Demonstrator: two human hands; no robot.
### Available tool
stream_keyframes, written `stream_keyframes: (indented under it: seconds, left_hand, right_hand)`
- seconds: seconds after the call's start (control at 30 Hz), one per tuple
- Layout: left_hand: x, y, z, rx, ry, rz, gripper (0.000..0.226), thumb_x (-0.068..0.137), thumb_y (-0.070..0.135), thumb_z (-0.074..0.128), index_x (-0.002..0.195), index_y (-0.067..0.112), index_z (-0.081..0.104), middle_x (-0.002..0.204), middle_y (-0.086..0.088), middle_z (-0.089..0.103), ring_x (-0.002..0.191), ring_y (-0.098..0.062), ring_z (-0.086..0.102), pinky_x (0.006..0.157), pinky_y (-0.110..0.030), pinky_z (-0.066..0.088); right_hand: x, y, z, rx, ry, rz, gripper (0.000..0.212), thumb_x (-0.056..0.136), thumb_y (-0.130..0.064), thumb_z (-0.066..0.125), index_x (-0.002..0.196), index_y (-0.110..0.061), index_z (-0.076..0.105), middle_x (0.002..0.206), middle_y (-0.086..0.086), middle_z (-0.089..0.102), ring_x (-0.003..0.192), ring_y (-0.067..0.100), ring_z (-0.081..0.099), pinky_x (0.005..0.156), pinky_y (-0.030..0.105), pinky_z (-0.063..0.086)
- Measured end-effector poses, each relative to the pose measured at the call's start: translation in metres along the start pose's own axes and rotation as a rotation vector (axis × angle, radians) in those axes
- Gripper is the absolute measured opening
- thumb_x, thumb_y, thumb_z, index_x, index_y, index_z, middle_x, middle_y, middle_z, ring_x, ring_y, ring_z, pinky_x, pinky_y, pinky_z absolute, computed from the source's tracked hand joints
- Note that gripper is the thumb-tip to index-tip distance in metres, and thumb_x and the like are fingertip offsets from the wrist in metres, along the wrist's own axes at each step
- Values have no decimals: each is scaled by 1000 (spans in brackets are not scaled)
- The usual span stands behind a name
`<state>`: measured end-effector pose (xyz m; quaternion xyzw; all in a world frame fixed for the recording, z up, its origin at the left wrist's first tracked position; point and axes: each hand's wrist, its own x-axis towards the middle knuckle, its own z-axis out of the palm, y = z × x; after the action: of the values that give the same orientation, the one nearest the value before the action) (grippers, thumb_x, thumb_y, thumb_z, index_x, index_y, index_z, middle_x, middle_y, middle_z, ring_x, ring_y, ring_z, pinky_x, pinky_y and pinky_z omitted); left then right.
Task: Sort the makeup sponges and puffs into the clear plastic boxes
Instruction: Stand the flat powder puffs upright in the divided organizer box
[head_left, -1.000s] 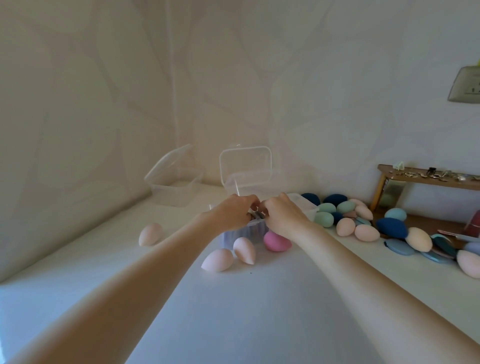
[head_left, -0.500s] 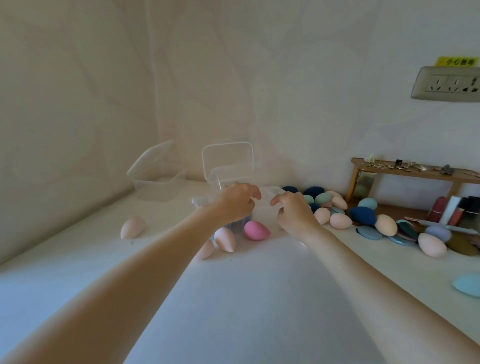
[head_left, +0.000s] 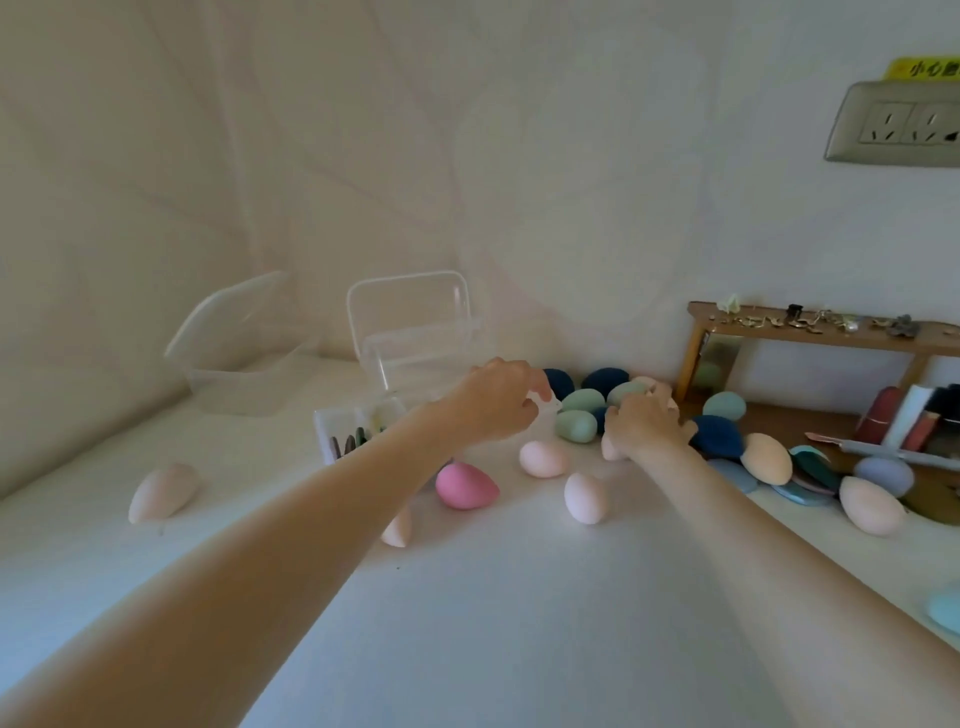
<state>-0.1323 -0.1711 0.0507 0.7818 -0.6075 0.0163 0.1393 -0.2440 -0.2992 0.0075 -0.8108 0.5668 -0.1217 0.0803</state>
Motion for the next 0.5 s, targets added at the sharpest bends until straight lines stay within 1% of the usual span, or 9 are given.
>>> stream_keyframes:
  seconds: [0.03,0.1,0.2,0.27,0.3,0.33,0.4,0.47,0.5]
  left_hand:
    - [3,-3,-1,-16,-5,4,35,93,9,40,123,19,56,129,-5,52,122,-26,44,100,-35,33]
    - [4,-8,-4,-70,5,8,34,92,8,41,120,17,58,126,-6,54,117,-25,47,99,-33,36]
    - [-2,-16,-10,-129,28,-11,35,91,6,41,119,15,60,125,-6,55,115,-22,50,93,-23,34]
    - [-9,-23,-14,-183,64,-45,35,91,4,41,117,13,61,125,-6,57,115,-20,51,87,-17,33]
    - [-12,-28,-17,-210,88,-68,34,91,3,41,116,12,62,124,-6,58,115,-20,52,86,-16,34]
    - [-16,-33,-20,-223,112,-94,33,90,2,41,113,11,64,122,-6,60,113,-20,54,86,-16,35]
    - [-25,-46,-27,-230,148,-162,30,90,4,42,105,11,66,115,-6,64,106,-20,58,84,-20,39]
    - [-33,-58,-33,-218,111,-208,28,89,5,43,101,11,67,111,-6,65,100,-20,59,82,-21,40]
    - [-39,-63,-35,-198,64,-212,28,89,4,43,101,12,67,111,-6,65,102,-20,60,83,-21,41]
  right_hand:
    - [6,-1,3,1,-11,22,45,97,-27,41,135,-4,38,141,13,27,124,34,37,104,45,29]
    - [12,-4,6,-34,17,4,42,97,-23,43,134,-4,40,140,14,31,124,32,38,104,42,31]
    - [13,-7,3,-7,128,-50,34,96,-18,48,125,-1,50,133,15,42,120,30,45,98,37,40]
    - [11,-8,-5,60,217,-87,27,94,-14,51,116,2,57,126,16,45,113,31,50,94,38,46]
    - [9,-9,-11,103,259,-136,25,94,-11,50,111,3,60,124,16,45,109,31,51,92,37,46]
    - [8,-12,-17,147,297,-214,23,94,-9,48,106,4,62,122,16,44,106,30,52,90,33,45]
    - [-1,-23,-32,271,362,-405,22,93,-5,46,96,7,66,123,15,44,103,28,52,84,25,40]
    - [-15,-42,-44,410,385,-563,19,89,-1,51,89,6,69,119,13,47,98,25,54,82,17,42]
    - [-23,-54,-47,467,376,-615,17,87,1,54,89,4,70,113,10,48,93,21,54,79,7,40]
